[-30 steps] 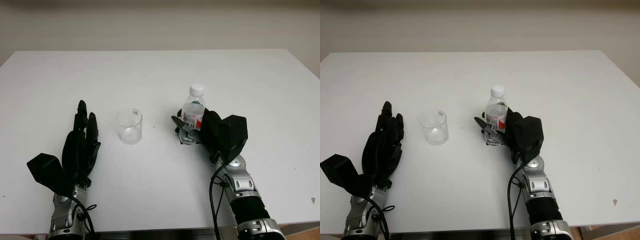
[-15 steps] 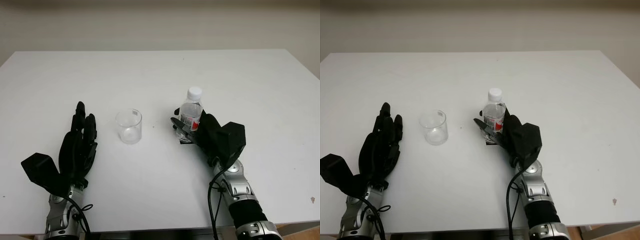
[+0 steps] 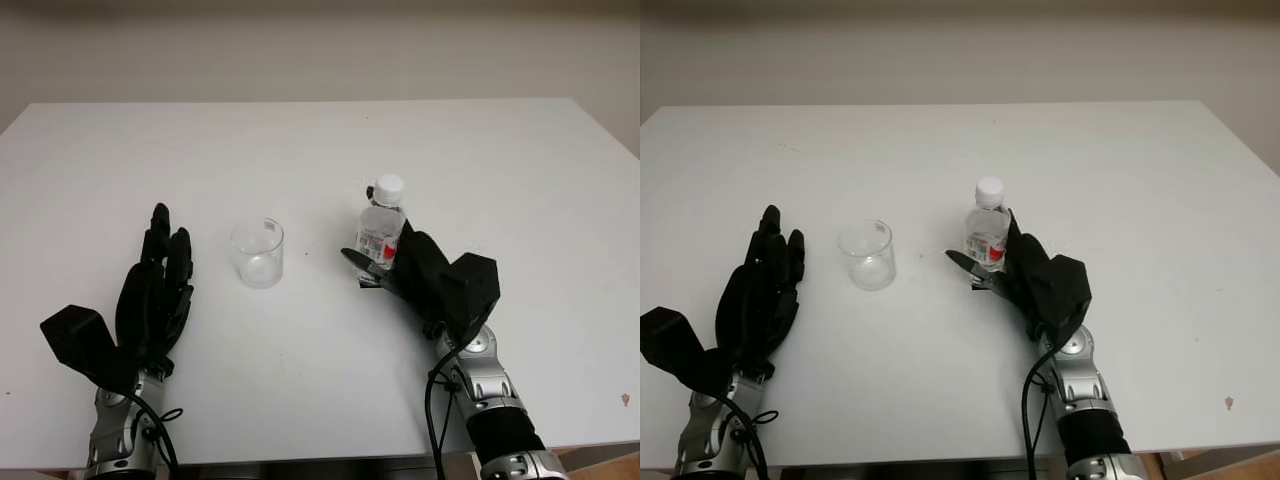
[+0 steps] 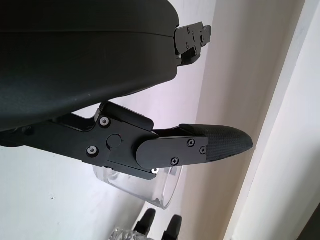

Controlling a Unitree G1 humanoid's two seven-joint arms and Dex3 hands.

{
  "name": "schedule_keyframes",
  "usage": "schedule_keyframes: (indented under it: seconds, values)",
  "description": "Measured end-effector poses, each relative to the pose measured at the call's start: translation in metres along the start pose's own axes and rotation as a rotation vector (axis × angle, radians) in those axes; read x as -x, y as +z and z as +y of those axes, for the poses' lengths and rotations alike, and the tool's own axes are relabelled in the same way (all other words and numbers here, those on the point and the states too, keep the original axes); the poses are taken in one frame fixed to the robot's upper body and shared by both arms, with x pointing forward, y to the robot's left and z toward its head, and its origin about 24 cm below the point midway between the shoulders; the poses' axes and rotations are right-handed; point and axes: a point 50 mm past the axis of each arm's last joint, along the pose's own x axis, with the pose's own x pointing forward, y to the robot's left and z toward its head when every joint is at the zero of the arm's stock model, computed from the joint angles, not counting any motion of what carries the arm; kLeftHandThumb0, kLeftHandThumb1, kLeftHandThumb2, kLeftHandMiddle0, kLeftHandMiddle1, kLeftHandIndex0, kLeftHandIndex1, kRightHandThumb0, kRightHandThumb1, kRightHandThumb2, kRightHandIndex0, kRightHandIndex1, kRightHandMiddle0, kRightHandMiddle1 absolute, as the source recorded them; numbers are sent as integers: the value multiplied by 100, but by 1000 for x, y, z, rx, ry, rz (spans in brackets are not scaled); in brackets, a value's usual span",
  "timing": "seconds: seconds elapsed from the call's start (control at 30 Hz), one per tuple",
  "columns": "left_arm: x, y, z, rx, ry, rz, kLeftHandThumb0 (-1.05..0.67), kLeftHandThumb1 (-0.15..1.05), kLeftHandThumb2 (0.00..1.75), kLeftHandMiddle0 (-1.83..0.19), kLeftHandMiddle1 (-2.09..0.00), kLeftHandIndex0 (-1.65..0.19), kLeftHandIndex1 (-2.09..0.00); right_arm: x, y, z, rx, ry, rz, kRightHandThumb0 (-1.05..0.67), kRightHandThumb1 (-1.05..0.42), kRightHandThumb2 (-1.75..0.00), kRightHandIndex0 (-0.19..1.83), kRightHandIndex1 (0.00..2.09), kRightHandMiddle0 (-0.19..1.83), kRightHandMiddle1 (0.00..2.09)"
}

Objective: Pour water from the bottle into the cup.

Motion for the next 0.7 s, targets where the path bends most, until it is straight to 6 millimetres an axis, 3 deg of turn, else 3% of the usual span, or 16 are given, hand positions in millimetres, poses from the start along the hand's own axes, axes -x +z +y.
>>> schedule_keyframes:
  seconds: [0.3, 0.7]
  values:
    - [0, 0, 1, -2, -3, 2, -76, 105, 45, 16, -5, 17, -6, 3, 1, -5, -7, -16, -18, -91, -93, -6, -19, 0, -19, 0]
    - [-2, 0, 1, 2, 1, 0, -76, 105, 43, 16, -5, 17, -6, 11, 5, -17, 17, -75, -84, -93, -96, -6, -19, 0, -19, 0]
